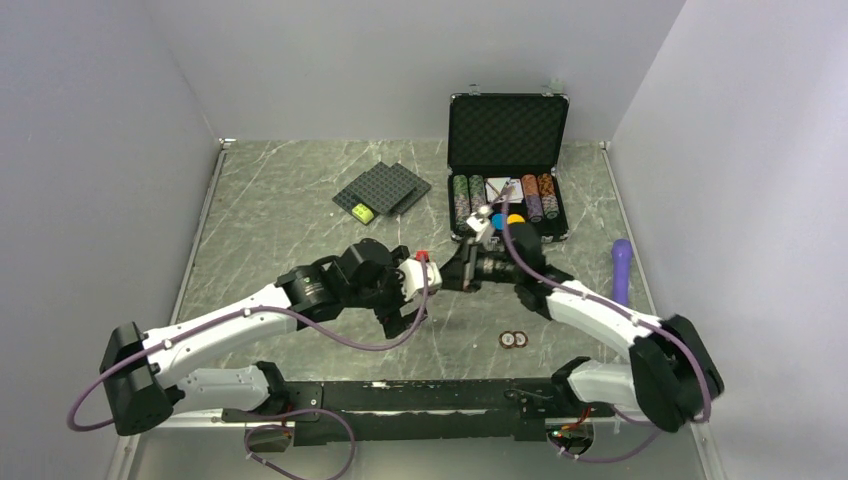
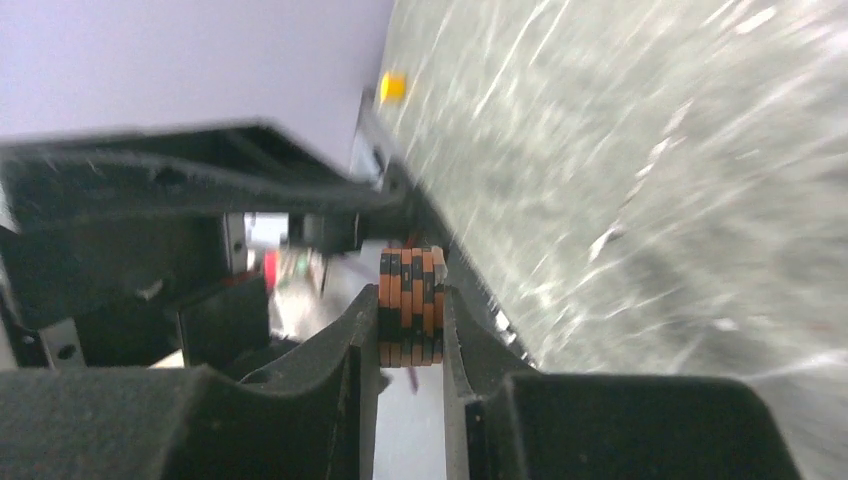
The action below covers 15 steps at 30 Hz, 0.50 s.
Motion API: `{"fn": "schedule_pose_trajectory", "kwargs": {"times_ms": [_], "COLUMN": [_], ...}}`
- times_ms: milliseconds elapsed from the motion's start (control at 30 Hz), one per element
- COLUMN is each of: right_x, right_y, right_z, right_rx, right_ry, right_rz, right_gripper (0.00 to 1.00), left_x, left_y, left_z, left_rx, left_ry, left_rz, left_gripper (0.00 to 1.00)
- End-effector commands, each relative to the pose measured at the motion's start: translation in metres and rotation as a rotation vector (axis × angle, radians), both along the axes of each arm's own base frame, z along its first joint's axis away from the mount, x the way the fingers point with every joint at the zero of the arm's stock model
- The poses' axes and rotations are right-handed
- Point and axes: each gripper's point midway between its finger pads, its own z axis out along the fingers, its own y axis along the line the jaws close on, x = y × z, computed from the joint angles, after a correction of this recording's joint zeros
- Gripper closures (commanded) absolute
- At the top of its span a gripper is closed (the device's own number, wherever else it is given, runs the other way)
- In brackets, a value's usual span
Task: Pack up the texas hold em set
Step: Pick up the poker chip from the center of the board, then place the poker chip in the chip case.
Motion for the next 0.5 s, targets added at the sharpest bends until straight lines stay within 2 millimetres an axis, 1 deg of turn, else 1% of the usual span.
{"fn": "schedule_pose_trajectory", "kwargs": {"times_ms": [0,67,133,200,233,300,367,433,467], "right_x": [0.062,0.09,0.114,0.135,0.149,0.165,0.18,0.193,0.198], "right_y": [-0.059,-0.097,-0.135,-0.17,-0.193,-0.227,-0.257,-0.281,-0.295], "right_z": [0.018,0.016,0.014,0.016,0.018,0.015,0.015,0.009,0.004], "right_rx": [-0.079,-0.175,-0.269,-0.323,-0.356,-0.415,-0.458,-0.495,-0.512], "right_ry": [-0.108,-0.127,-0.126,-0.115,-0.115,-0.083,-0.071,-0.051,-0.033], "right_rz": [-0.297,-0.467,-0.632,-0.781,-0.88,-1.031,-1.162,-1.269,-1.326], "right_gripper": [1.0,1.0,1.0,1.0,1.0,1.0,1.0,1.0,1.0], "left_x": [0.009,0.016,0.03,0.046,0.051,0.061,0.066,0.067,0.068], "left_y": [-0.002,0.004,0.014,0.027,0.032,0.04,0.046,0.048,0.048], "left_z": [0.04,0.052,0.061,0.064,0.064,0.062,0.059,0.057,0.056], "left_rx": [-0.147,-0.194,-0.22,-0.22,-0.213,-0.193,-0.176,-0.167,-0.166], "left_ry": [-0.052,-0.045,-0.049,-0.053,-0.052,-0.053,-0.053,-0.053,-0.052], "left_rz": [0.034,0.068,0.142,0.229,0.262,0.32,0.355,0.363,0.366], "left_gripper": [0.01,0.01,0.0,0.01,0.01,0.01,0.01,0.01,0.01]}}
